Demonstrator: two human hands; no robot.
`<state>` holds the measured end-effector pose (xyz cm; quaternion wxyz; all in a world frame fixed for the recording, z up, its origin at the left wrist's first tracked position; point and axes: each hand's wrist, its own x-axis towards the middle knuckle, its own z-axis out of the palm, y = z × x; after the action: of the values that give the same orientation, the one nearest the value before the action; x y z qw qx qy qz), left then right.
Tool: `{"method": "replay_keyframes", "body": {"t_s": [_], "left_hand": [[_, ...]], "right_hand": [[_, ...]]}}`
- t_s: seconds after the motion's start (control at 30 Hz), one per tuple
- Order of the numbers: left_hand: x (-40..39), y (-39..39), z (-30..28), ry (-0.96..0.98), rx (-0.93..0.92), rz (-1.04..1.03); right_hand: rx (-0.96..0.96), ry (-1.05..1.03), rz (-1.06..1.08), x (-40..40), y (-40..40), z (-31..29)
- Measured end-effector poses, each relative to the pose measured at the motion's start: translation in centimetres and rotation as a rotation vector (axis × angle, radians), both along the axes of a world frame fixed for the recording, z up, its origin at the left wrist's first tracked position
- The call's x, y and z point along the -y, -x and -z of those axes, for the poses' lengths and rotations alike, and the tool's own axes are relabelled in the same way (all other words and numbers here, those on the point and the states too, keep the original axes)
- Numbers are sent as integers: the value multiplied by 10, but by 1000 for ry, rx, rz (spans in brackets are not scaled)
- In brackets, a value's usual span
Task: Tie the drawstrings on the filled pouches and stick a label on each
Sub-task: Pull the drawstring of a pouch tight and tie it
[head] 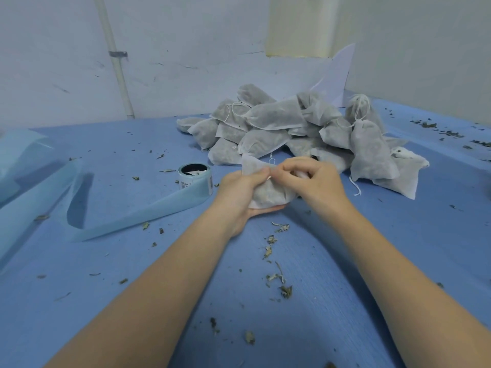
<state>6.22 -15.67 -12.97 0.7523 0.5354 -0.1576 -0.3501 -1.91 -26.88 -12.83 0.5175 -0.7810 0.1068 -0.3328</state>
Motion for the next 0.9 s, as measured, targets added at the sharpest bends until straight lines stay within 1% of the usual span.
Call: {"method": "replay_keyframes", "body": {"t_s": [0.13, 0.27, 0.3, 0.4, 0.43, 0.47, 0.5, 0.57, 0.6, 0.63, 0.7, 0.77, 0.9], "left_hand": [[-1, 2, -4, -13, 132, -73], [-13, -5, -12, -101, 285, -187], [-19, -9, -15, -103, 302, -232], [-41, -29, -25, -102, 337, -424], [-47, -37, -27, -115, 349, -497], [-53, -45, -29, -133, 358, -566], [-58, -52, -30, -164, 369, -629], [-65, -64, -32, -241, 405, -729], [-67, -69, -32, -265, 420, -767], [-68, -72, -32, -284, 432, -790], [-68, -78, -31, -309, 432, -798], [-67, -80, -29, -306, 396, -768], [-65, -81, -27, -324, 411, -728]], "right_hand": [[12, 36, 52, 0, -3, 2], [47, 59, 52, -12, -14, 1], [49, 3, 35, -16, -20, 0], [32, -364, -69, -28, -39, -1], [-6, -402, -89, -32, -45, 0], [-69, -363, -100, -35, -50, 3], [-150, -250, -104, -38, -54, 6], [-312, 48, -100, -42, -61, 10], [-362, 164, -103, -43, -66, 10], [-386, 228, -117, -45, -71, 9], [-402, 257, -169, -48, -79, 8], [-398, 240, -207, -49, -85, 8], [-356, 254, -178, -49, -90, 9]]}}
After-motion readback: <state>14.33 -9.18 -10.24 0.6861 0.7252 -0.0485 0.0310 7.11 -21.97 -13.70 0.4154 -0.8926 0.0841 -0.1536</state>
